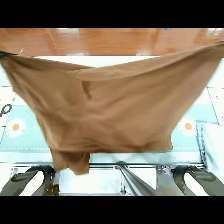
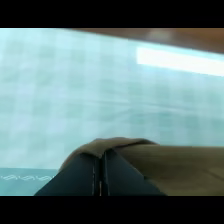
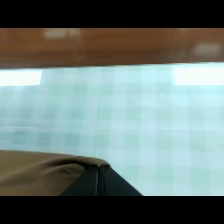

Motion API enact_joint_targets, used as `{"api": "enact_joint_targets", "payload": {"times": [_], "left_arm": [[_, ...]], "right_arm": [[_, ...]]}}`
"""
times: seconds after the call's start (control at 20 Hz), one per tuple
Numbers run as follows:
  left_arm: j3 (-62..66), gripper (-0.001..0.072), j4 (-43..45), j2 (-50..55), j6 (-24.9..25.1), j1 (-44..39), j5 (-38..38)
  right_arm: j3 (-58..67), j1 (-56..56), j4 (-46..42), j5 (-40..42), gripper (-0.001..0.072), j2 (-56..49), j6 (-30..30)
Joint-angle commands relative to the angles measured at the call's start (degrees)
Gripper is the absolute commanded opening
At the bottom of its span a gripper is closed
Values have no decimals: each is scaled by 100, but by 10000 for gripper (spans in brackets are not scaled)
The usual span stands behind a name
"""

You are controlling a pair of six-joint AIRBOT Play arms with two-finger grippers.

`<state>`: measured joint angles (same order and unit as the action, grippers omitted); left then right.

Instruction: Fold the shirts.

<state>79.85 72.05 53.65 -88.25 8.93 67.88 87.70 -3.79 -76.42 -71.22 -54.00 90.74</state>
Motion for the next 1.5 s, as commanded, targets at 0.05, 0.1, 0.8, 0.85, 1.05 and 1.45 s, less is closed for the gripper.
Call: {"api": "enact_joint_targets", "payload": {"times": [0.05, 0.1, 0.8, 0.85, 1.05, 1.45], "left_arm": [[-72, 27, -227, 1974, 256, -225, -1650], [24, 27, -229, 2389, 251, -267, -2011], [1582, 26, -420, 4266, -166, -61, -684], [1580, 26, -420, 4190, 9, 0, -393], [1329, 26, -417, 4120, 476, 190, 737], [-420, 27, -426, 4133, 748, 282, 1567]], "right_arm": [[-122, -2, 306, 1436, 26, -1954, -162], [-72, -2, 341, 1639, 26, -2382, -160], [2050, -476, 750, -50, 27, -5042, -280], [2050, -570, 750, -348, 27, -5012, -369], [1690, -684, 743, -1169, 27, -5012, -774], [190, -498, 999, -516, 27, -5075, -942]]}}
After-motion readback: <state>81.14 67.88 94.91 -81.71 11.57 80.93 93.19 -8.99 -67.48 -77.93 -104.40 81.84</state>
